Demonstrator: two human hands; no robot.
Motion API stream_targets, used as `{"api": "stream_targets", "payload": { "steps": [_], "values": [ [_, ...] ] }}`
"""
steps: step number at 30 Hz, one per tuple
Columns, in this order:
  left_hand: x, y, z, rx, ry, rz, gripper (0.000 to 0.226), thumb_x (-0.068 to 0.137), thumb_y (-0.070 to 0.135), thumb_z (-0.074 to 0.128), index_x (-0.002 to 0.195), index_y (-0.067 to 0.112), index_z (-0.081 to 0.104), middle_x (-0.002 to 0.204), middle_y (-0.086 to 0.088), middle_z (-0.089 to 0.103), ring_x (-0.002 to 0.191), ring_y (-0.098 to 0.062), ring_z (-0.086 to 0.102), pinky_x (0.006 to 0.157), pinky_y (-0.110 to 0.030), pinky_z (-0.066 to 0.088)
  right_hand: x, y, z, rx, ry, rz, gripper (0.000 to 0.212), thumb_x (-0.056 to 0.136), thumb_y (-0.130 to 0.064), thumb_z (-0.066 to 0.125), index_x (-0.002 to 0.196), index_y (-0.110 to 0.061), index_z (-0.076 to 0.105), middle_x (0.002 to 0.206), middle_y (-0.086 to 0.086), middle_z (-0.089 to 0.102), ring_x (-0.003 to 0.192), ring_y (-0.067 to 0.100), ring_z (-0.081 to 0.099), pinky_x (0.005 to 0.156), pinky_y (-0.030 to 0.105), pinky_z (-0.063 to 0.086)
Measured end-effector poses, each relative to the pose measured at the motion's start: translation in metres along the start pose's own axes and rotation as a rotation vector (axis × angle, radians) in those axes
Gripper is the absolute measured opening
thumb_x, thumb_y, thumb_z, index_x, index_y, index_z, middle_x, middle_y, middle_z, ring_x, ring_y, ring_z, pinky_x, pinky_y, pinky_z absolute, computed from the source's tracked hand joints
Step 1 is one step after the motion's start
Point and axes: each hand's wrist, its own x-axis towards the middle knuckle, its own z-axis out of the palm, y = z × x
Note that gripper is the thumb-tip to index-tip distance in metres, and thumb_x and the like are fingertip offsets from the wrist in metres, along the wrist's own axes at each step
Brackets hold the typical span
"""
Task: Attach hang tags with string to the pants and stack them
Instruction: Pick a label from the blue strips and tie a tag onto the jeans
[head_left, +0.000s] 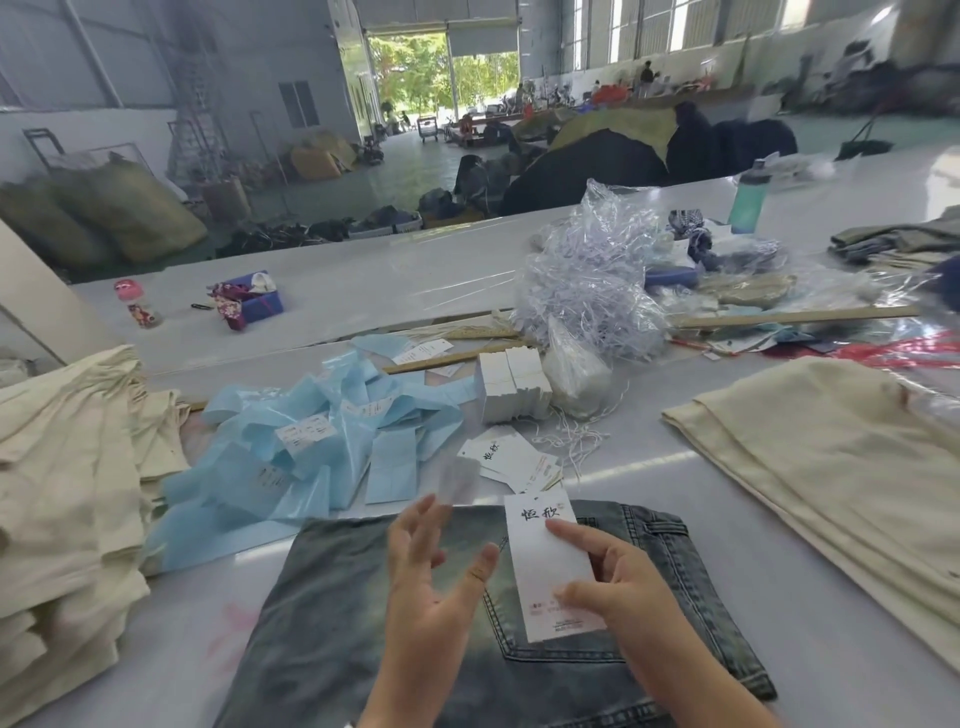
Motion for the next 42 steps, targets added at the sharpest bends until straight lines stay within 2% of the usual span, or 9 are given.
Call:
{"api": "stream_targets", "payload": {
  "steps": [3,7,10,16,22,27,33,39,42],
  "values": [
    [-0.001,0.008,-0.003,-0.038,-0.045,-0.057,0.028,0.072,0.043,0.075,0.097,0.03,0.07,0.133,0.033,0.039,0.133,-0.004,0.04,0.114,-0.037,0.031,-0.001,-0.002,-0.001,-0.064,-0.033,0.002,0.069,0.074,0.028,0.051,0.131,-0.01,0.056,0.112,0.009,0.068,0.083,0.016,0.069,0.07,0.03,0.056],
    [-0.002,0.008,-0.001,0.033,-0.101,-0.076,0.039,0.075,0.041,0.079,0.103,0.015,0.069,0.131,0.037,0.04,0.131,0.007,0.033,0.094,-0.005,0.03,-0.003,-0.005,0.005,-0.123,-0.073,-0.034,0.075,0.075,0.029,0.047,0.135,-0.015,0.05,0.105,0.007,0.072,0.083,0.016,0.069,0.074,0.036,0.057],
    [-0.003,0.007,0.001,0.072,-0.142,-0.114,0.023,0.077,0.029,0.078,0.095,0.017,0.07,0.138,0.028,0.039,0.132,0.005,0.033,0.088,-0.001,0.03,-0.005,-0.009,0.01,-0.16,-0.114,-0.08,0.077,0.075,0.028,0.048,0.135,-0.02,0.048,0.102,0.007,0.074,0.081,0.016,0.068,0.079,0.04,0.057],
    [-0.001,0.014,0.0,0.052,-0.155,-0.104,0.01,0.077,0.028,0.08,0.082,0.032,0.073,0.128,0.034,0.044,0.129,0.003,0.038,0.104,-0.029,0.039,-0.008,-0.014,0.018,-0.223,-0.15,-0.13,0.076,0.075,0.028,0.046,0.132,-0.022,0.05,0.097,0.006,0.074,0.077,0.014,0.067,0.072,0.032,0.057],
    [0.001,0.011,0.002,0.108,-0.168,-0.068,0.011,0.075,0.027,0.082,0.083,0.03,0.073,0.127,0.032,0.045,0.128,0.006,0.037,0.105,-0.024,0.036,-0.011,-0.018,0.022,-0.239,-0.176,-0.175,0.067,0.076,0.022,0.05,0.124,-0.024,0.058,0.087,0.011,0.072,0.069,0.022,0.056,0.067,0.041,0.046],
    [0.004,0.01,0.002,0.243,-0.146,0.026,0.016,0.074,0.03,0.082,0.084,0.03,0.069,0.131,0.027,0.039,0.126,0.015,0.032,0.095,0.001,0.024,-0.009,-0.016,0.021,-0.206,-0.167,-0.167,0.069,0.076,0.022,0.056,0.135,-0.014,0.051,0.1,0.023,0.07,0.08,0.023,0.062,0.08,0.045,0.053],
    [0.009,0.011,0.003,0.32,-0.182,0.036,0.024,0.074,0.041,0.08,0.082,0.042,0.057,0.135,0.028,0.037,0.126,0.008,0.039,0.092,-0.006,0.03,-0.012,-0.021,0.025,-0.097,-0.214,-0.23,0.061,0.076,0.023,0.058,0.109,-0.027,0.071,0.1,0.036,0.062,0.081,0.029,0.055,0.082,0.05,0.049],
    [0.003,0.009,0.014,0.295,-0.174,0.072,0.036,0.081,0.045,0.073,0.11,0.049,0.052,0.122,0.019,0.054,0.105,-0.005,0.059,0.09,-0.026,0.048,-0.012,-0.021,0.025,-0.001,-0.213,-0.279,0.055,0.077,0.015,0.063,0.113,-0.027,0.071,0.101,0.017,0.073,0.09,0.026,0.069,0.085,0.042,0.055],
    [0.0,0.008,0.016,0.098,-0.249,-0.056,0.087,0.079,0.049,0.074,0.141,0.063,0.015,0.11,0.017,0.069,0.085,-0.013,0.07,0.08,-0.029,0.056,-0.008,-0.018,0.019,0.001,-0.148,-0.266,0.064,0.077,0.024,0.057,0.119,-0.024,0.062,0.099,0.012,0.074,0.091,0.028,0.071,0.081,0.039,0.059]
  ]
}}
